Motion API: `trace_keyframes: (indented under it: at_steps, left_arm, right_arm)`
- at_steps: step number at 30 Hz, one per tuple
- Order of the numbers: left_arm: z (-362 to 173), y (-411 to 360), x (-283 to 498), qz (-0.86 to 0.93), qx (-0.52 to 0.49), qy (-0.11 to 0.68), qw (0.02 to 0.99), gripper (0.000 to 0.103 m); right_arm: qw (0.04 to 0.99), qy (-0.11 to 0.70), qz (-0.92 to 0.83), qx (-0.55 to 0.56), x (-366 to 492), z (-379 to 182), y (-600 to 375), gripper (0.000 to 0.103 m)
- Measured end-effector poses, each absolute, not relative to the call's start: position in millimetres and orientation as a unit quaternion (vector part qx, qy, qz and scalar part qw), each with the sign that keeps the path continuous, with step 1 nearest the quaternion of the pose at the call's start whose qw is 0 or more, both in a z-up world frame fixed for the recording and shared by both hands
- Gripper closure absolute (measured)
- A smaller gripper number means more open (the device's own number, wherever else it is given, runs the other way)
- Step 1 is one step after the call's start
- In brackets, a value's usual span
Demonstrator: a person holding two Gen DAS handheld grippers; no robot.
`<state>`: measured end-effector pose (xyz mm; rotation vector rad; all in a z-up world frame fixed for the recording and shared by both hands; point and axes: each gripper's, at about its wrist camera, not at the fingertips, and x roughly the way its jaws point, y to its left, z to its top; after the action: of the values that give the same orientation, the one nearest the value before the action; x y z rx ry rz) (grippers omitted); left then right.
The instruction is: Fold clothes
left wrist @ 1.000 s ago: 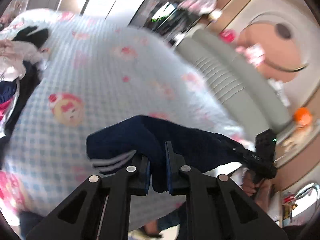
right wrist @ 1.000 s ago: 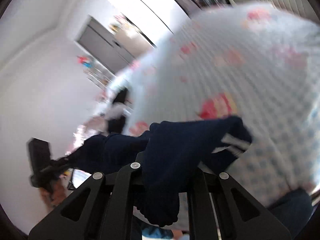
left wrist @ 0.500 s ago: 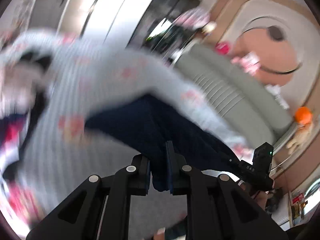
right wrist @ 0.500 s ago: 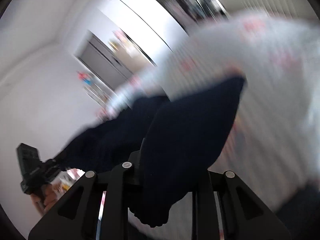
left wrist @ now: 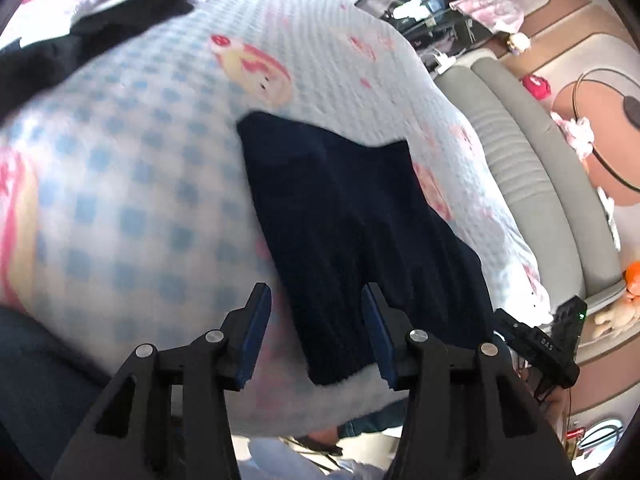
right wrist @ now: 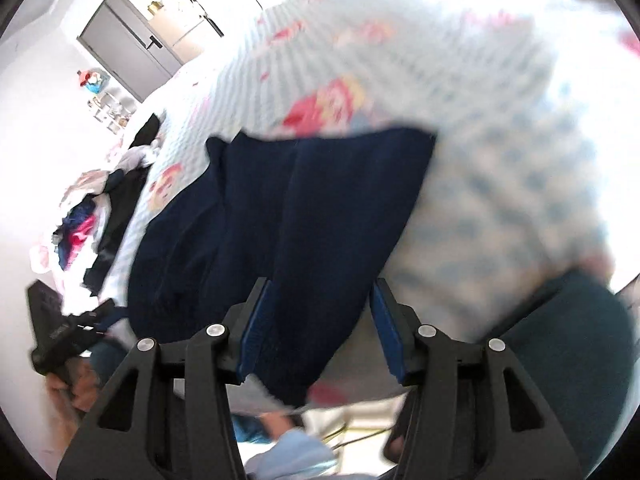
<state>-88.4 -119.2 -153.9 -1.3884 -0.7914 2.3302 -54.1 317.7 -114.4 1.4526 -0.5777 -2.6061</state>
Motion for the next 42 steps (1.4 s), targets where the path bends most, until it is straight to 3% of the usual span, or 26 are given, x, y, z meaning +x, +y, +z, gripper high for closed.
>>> trace_keyframes:
  at_steps: [7,8,9,10,12,15,20,22,23,27,33,42]
  left_arm:
    - [-166.9,-106.1,-140.2,0.817,-0.502,-0.246,0.141,0.055]
    - [-172.0,-102.9,-146.4,0.814,-0.508,-0.244,0.140,0.060]
    - [-175.9,-98.6,-151.6,0.812,-0.514,-0.238,0.140,0.074]
    - [-178.1,-93.2,-155.3,0.812,-0.519,-0.227,0.142,0.081]
    - [-172.5,-85.7,-157.7,0.824,-0.511,-0.201,0.142,0.091]
    - [-152.7,-86.2,-156.5,0.848,-0.479,-0.181,0.134,0.095]
    - [-161.7,-98.8,-153.3,0.842,-0.489,-0.191,0.123,0.092]
    - [-165.7,-104.3,-151.8,0.836,-0.495,-0.202,0.124,0.082]
    - [-163.6,-108.7,-150.4,0.837,-0.489,-0.208,0.126,0.072]
    - [-152.9,-128.6,-163.4,0.843,-0.462,-0.243,0.127,0.053]
    - [-161.8,-132.9,-205.5,0.836,-0.473,-0.253,0.116,0.053]
    - [-184.1,-127.9,-218.7,0.835,-0.474,-0.254,0.114,0.054]
  right_arm:
    - [0.030,-0.134,-0.861,0.490,-130.0,-132.1,332.5,0.051]
    - [0.028,-0.134,-0.854,0.502,-141.8,-142.1,333.8,0.055]
    - [0.026,-0.134,-0.848,0.513,-152.8,-151.6,335.1,0.063]
    - [0.026,-0.130,-0.846,0.517,-157.0,-155.8,336.8,0.084]
    - [0.029,-0.121,-0.846,0.518,-161.6,-157.7,338.1,0.091]
    - [0.018,-0.105,-0.865,0.490,-156.0,-138.7,344.2,0.099]
    - [-0.068,-0.083,-0.856,0.505,-147.9,-149.5,377.2,0.100]
    - [-0.070,-0.101,-0.854,0.506,-145.1,-147.6,385.5,0.100]
    - [-0.070,-0.109,-0.853,0.505,-143.9,-145.7,388.8,0.097]
    - [-0.036,-0.069,-0.892,0.446,-150.9,-91.4,359.4,0.085]
    - [0.153,-0.075,-0.880,0.443,-200.4,-66.2,269.0,0.078]
    - [0.147,-0.010,-0.839,0.523,-285.7,-152.3,190.4,0.078]
